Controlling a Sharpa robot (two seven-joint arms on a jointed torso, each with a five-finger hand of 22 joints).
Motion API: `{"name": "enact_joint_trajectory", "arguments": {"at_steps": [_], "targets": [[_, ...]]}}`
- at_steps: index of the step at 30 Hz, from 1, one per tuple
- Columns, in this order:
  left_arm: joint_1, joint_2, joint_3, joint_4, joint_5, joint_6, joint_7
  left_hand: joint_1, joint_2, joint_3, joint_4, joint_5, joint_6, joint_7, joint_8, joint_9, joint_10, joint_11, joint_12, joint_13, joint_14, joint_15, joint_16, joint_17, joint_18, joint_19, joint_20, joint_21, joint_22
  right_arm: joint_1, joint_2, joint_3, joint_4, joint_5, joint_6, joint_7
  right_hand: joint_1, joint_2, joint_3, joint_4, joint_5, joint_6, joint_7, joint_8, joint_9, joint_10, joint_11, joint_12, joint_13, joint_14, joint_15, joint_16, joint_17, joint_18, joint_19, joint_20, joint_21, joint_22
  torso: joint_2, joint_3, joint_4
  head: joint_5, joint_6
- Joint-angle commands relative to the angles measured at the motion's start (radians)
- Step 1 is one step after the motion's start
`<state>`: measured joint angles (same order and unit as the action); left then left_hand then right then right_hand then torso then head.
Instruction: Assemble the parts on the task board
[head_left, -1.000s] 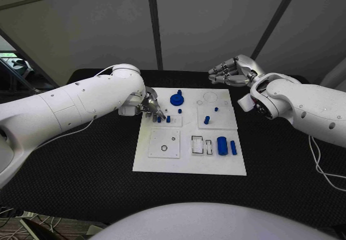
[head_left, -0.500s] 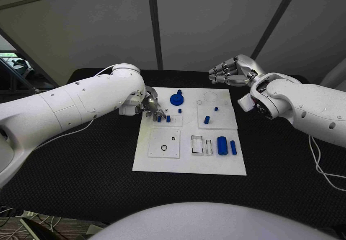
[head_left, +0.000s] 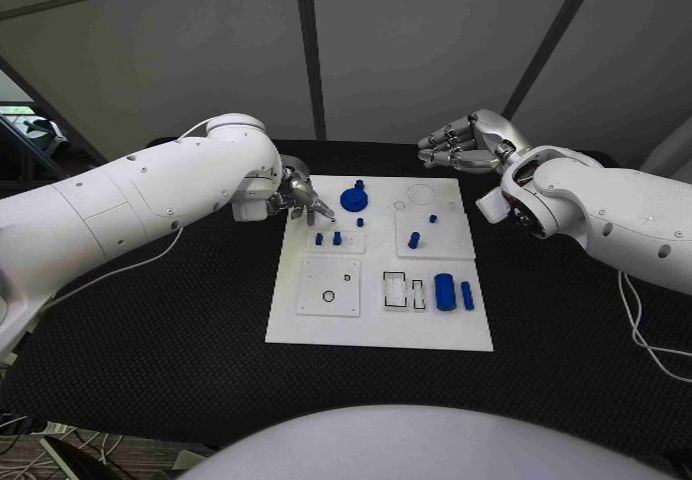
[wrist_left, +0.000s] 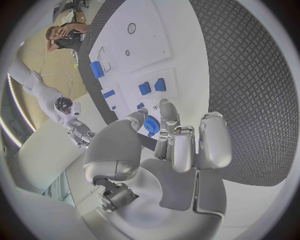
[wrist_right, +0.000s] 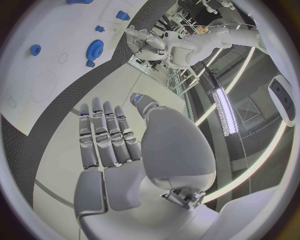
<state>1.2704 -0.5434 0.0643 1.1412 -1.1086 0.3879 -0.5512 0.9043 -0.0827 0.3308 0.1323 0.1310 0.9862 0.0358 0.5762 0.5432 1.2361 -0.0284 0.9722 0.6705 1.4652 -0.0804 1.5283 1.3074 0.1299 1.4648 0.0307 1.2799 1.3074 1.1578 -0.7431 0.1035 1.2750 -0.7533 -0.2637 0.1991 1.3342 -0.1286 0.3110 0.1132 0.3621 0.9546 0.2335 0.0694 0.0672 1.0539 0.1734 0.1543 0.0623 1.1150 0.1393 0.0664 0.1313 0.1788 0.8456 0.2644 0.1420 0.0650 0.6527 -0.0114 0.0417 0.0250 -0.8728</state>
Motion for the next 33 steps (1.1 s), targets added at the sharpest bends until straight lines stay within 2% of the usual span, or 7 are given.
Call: {"name": "enact_joint_trajectory", "arguments": {"at_steps": [1,4,7,10,11,20,33], "targets": [[0.001,-0.011,0.007,0.014,0.020,-0.073,0.010,0.005,0.009,-0.011,0.000,-0.001,-0.009,0.006,-0.008,0.001,-0.011,0.002,-0.009,-0.011,0.087,-0.003,-0.009,0.205,-0.070,0.023,-0.005,-0.011,0.128,0.001,0.000,0.001,0.000,-0.002,0.005,0.007,0.000,0.007,-0.008,0.000,0.003,-0.006,0.002,-0.004,0.000,-0.008,0.001,0.006,0.000,-0.010,0.000,-0.002,-0.001,0.007,0.008,0.002,-0.006,0.000,0.000,0.0000,-0.0004,-0.001,0.000],[0.001,-0.030,0.013,0.033,0.047,-0.132,0.028,0.030,0.017,-0.027,-0.004,0.005,-0.041,0.021,-0.028,-0.004,-0.064,0.014,-0.069,-0.085,0.069,0.006,-0.054,0.158,-0.056,-0.004,0.001,-0.095,0.091,0.001,0.000,0.001,0.000,-0.002,0.004,0.007,0.000,0.007,-0.008,0.000,0.003,-0.006,0.002,-0.004,0.000,-0.008,0.001,0.006,0.000,-0.010,0.000,-0.002,-0.001,0.007,0.008,0.002,-0.006,0.000,0.000,0.0000,-0.0011,-0.002,0.000],[0.001,-0.052,0.015,0.058,0.071,-0.211,0.090,0.090,0.022,-0.033,-0.030,0.011,-0.112,0.057,-0.072,-0.021,-0.147,0.047,-0.118,-0.114,-0.007,0.033,-0.218,-0.002,-0.011,-0.103,0.021,-0.371,-0.035,0.001,-0.002,0.001,0.000,-0.002,0.003,0.008,0.000,0.007,-0.008,0.000,0.003,-0.006,0.002,-0.004,0.000,-0.008,0.001,0.006,0.000,-0.010,0.000,-0.002,-0.001,0.007,0.008,0.002,-0.006,0.000,0.000,0.0005,-0.0005,-0.006,0.000],[-0.002,-0.073,0.010,0.095,0.084,-0.342,0.236,0.202,0.011,-0.020,-0.084,0.010,-0.185,0.108,-0.128,-0.063,-0.284,0.094,-0.210,-0.167,-0.236,0.079,-0.609,-0.347,0.043,-0.300,0.057,-0.806,-0.252,0.001,-0.005,0.001,0.002,-0.002,-0.001,0.011,0.001,0.008,-0.009,0.001,0.004,-0.007,0.002,-0.004,0.000,-0.009,0.001,0.006,0.000,-0.010,0.000,-0.002,-0.003,0.007,0.008,0.002,-0.008,0.000,0.000,0.0002,0.0009,-0.012,0.000],[-0.005,-0.079,0.005,0.107,0.085,-0.387,0.290,0.259,0.006,-0.001,-0.117,0.015,-0.201,0.105,-0.141,-0.075,-0.313,0.097,-0.232,-0.182,-0.293,0.082,-0.700,-0.426,0.043,-0.315,0.065,-0.828,-0.268,0.001,-0.006,0.001,0.002,-0.002,-0.003,0.013,0.002,0.009,-0.008,0.000,0.004,-0.006,0.001,-0.003,0.000,-0.009,0.001,0.007,0.000,-0.010,0.000,-0.002,-0.003,0.007,0.009,0.002,-0.009,0.000,0.000,-0.0001,0.0010,-0.013,0.000],[-0.060,-0.096,-0.025,0.162,-0.076,-0.637,0.601,0.404,-0.049,0.065,-0.196,0.003,-0.195,0.116,-0.225,-0.183,-0.403,0.129,-0.375,-0.318,-0.372,0.111,-0.749,-0.510,0.050,-0.336,0.095,-0.864,-0.299,0.000,-0.008,0.001,0.004,-0.017,-0.016,0.021,0.013,0.011,-0.003,-0.006,0.005,0.000,-0.002,0.000,0.002,-0.007,-0.002,0.009,0.000,-0.009,-0.002,-0.001,-0.005,0.007,0.012,0.002,-0.013,0.001,0.000,0.0007,-0.0024,-0.021,0.000],[-0.091,-0.037,-0.068,0.114,-0.369,-0.628,0.631,0.426,-0.069,0.029,-0.176,0.002,-0.131,0.093,-0.306,-0.287,-0.394,0.125,-0.438,-0.431,-0.260,0.102,-0.571,-0.489,0.034,-0.231,0.090,-0.685,-0.203,-0.002,-0.002,0.001,0.003,-0.025,-0.020,0.023,0.015,0.010,-0.003,-0.008,0.004,0.000,-0.002,-0.001,0.001,-0.008,-0.002,0.009,0.000,-0.008,-0.002,-0.001,-0.005,0.007,0.013,0.001,-0.014,0.001,0.001,0.0007,-0.0024,-0.023,0.000]]}}
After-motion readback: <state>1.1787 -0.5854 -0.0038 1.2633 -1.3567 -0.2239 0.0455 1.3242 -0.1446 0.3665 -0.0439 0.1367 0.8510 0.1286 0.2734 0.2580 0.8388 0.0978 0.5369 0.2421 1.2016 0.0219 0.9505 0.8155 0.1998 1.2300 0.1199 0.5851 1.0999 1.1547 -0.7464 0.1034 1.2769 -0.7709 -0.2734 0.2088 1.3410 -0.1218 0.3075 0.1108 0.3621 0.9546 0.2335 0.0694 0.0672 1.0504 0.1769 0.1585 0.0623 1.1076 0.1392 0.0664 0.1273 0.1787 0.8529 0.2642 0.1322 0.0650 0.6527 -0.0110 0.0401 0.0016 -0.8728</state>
